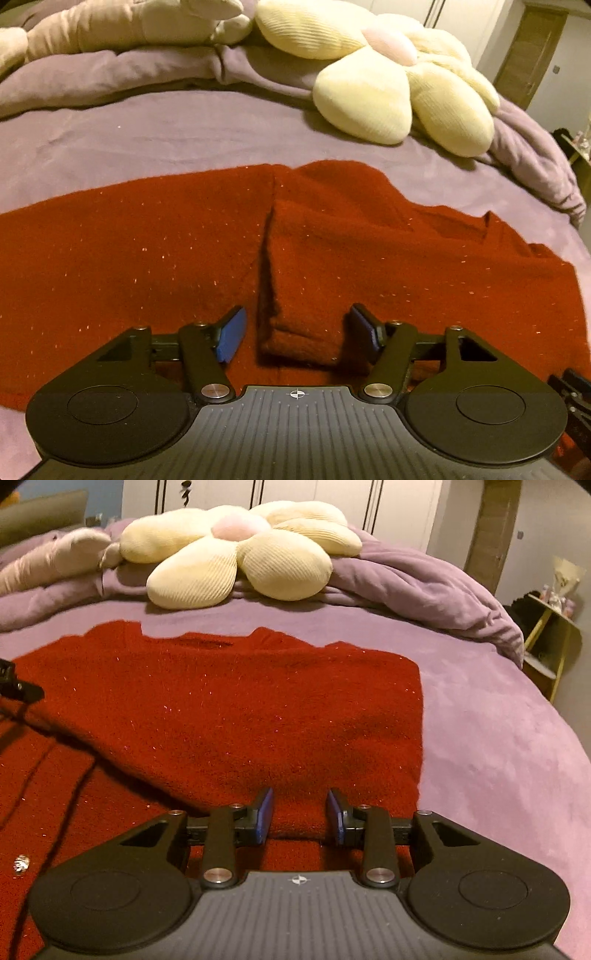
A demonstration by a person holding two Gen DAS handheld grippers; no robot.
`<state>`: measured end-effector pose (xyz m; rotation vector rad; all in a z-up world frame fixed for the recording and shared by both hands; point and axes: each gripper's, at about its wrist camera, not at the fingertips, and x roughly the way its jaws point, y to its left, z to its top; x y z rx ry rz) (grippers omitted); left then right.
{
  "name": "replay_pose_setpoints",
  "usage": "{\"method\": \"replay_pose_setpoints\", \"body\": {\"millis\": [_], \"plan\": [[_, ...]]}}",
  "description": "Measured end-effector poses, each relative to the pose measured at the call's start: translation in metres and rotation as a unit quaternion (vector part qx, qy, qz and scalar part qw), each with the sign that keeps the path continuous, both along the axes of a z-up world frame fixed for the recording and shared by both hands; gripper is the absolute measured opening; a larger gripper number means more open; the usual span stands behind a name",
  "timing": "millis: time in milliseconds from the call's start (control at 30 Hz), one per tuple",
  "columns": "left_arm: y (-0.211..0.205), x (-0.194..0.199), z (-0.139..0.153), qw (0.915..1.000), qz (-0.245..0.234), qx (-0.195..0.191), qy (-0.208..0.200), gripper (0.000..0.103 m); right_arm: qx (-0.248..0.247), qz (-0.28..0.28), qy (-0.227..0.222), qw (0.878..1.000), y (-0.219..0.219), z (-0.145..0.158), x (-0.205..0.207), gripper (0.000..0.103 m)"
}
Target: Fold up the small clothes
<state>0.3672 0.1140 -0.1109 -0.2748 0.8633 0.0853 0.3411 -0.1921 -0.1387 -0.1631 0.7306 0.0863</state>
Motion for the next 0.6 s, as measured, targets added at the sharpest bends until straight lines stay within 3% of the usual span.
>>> {"method": "replay_pose_setpoints", "body": {"millis": [267, 367, 400, 433, 467, 533, 600], "plan": [[0.000, 0.005, -0.002, 0.9997, -0.001, 0.025, -0.003, 0.073, -0.018, 0.018, 0.002, 1.000, 0.004, -0.003, 0.005, 0.034], [0.015, -0.017, 0.007, 0.9995, 0.031, -0.002, -0.011, 0.093, 0.007, 0.018, 0.001, 1.000, -0.003, 0.006, -0.006, 0.035], [0.024, -0.030, 0.009, 0.9988, 0.039, -0.016, -0.023, 0.094, 0.026, 0.018, 0.000, 1.000, -0.007, 0.012, -0.016, 0.042], [0.034, -0.043, 0.010, 0.9980, 0.044, -0.031, -0.034, 0.095, 0.047, 0.022, -0.003, 0.999, -0.010, 0.017, -0.027, 0.059], [0.048, -0.061, 0.011, 0.9967, 0.053, -0.046, -0.041, 0.095, 0.067, 0.026, -0.003, 0.997, -0.013, 0.020, -0.037, 0.067], [0.075, -0.091, 0.010, 0.9941, 0.074, -0.062, -0.049, 0.095, 0.111, 0.040, 0.002, 0.993, -0.018, 0.020, -0.065, 0.073], [0.111, -0.125, 0.008, 0.9889, 0.120, -0.066, -0.057, 0.095, 0.115, 0.048, 0.006, 0.992, -0.017, 0.013, -0.093, 0.077]]}}
